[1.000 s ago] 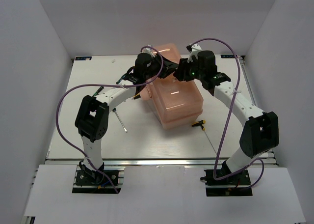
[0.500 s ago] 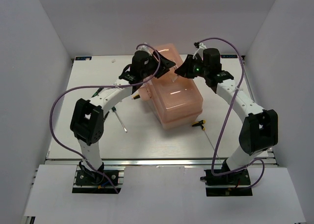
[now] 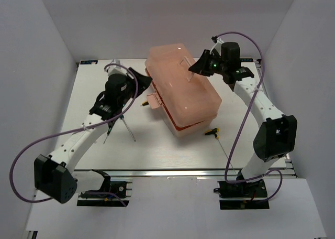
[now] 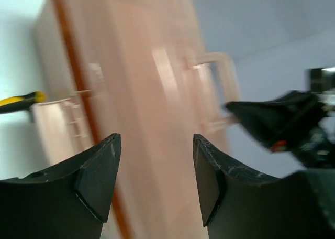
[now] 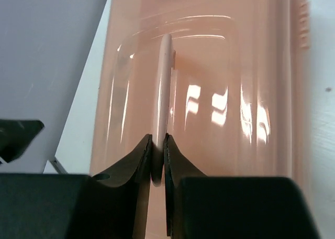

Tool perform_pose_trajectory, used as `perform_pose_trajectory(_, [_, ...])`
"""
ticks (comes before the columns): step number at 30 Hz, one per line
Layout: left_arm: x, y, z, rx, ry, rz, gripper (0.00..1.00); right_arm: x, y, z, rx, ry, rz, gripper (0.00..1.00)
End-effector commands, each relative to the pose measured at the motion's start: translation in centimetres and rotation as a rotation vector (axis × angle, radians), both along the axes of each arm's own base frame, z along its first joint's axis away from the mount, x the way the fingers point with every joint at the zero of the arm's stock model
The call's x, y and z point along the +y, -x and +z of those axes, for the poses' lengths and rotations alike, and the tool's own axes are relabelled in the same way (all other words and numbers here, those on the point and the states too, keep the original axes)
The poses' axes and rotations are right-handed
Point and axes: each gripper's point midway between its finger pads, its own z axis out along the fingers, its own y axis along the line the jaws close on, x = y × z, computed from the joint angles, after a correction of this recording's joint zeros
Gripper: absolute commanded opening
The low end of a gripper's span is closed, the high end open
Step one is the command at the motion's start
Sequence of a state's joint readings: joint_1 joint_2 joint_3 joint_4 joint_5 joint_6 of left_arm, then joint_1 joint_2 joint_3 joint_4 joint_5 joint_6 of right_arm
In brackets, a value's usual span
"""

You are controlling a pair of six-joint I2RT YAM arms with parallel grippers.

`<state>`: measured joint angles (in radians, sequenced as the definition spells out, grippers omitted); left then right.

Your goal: Sort the tools into containers

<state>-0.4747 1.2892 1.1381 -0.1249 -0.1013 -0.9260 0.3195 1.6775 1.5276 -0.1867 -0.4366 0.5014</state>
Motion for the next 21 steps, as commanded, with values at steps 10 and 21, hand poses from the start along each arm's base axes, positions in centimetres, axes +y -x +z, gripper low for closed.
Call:
perform_pose_trajectory(10, [3.4,0.8,-12.5,0.197,-0.107,0.052,0.71,-3.1,-1.6,14.2,-0.360,-0.135,-0.081,0.00])
perform_pose_trajectory(21, [0.0,-7.2,-13.7,0.206,-0.150,-0.030,0.71,-4.7,-2.8,10.9,-0.305,-0.108,-0.096,0.00])
